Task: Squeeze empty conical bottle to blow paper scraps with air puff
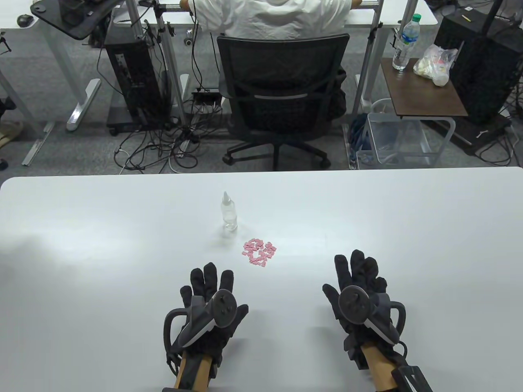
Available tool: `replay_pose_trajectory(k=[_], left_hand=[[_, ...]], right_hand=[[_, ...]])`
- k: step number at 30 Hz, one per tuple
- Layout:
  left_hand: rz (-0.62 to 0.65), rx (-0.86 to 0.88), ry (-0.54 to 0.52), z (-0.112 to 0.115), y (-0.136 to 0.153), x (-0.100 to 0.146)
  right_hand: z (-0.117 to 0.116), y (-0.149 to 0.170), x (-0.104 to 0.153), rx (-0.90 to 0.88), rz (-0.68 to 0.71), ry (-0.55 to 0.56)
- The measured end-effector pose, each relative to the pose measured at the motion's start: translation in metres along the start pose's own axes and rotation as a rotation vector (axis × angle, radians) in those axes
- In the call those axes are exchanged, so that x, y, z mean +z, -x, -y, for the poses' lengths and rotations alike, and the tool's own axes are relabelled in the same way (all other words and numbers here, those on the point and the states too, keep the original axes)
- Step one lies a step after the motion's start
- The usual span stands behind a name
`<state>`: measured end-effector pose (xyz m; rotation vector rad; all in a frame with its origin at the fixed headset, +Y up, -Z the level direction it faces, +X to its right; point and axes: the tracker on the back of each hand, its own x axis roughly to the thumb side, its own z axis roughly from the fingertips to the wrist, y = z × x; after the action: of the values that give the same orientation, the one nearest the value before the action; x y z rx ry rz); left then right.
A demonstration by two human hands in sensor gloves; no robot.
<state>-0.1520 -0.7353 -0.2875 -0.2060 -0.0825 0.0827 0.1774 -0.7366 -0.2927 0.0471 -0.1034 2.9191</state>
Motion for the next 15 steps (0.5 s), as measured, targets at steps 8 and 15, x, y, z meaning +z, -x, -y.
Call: replay_pose_trajectory(k=[8, 15], left_hand=[[-0.012, 0.023, -0.071, 0.0045, 0.0049, -0.0006], [-0.094, 0.126, -0.265, -0.0007, 0.011, -0.0084]], right_hand=[[0.0014, 0.007, -0.0007, 0.0, -0.015, 0.001], [0.0087, 0.0082, 0.0016, 0.064, 0.009, 0.033]])
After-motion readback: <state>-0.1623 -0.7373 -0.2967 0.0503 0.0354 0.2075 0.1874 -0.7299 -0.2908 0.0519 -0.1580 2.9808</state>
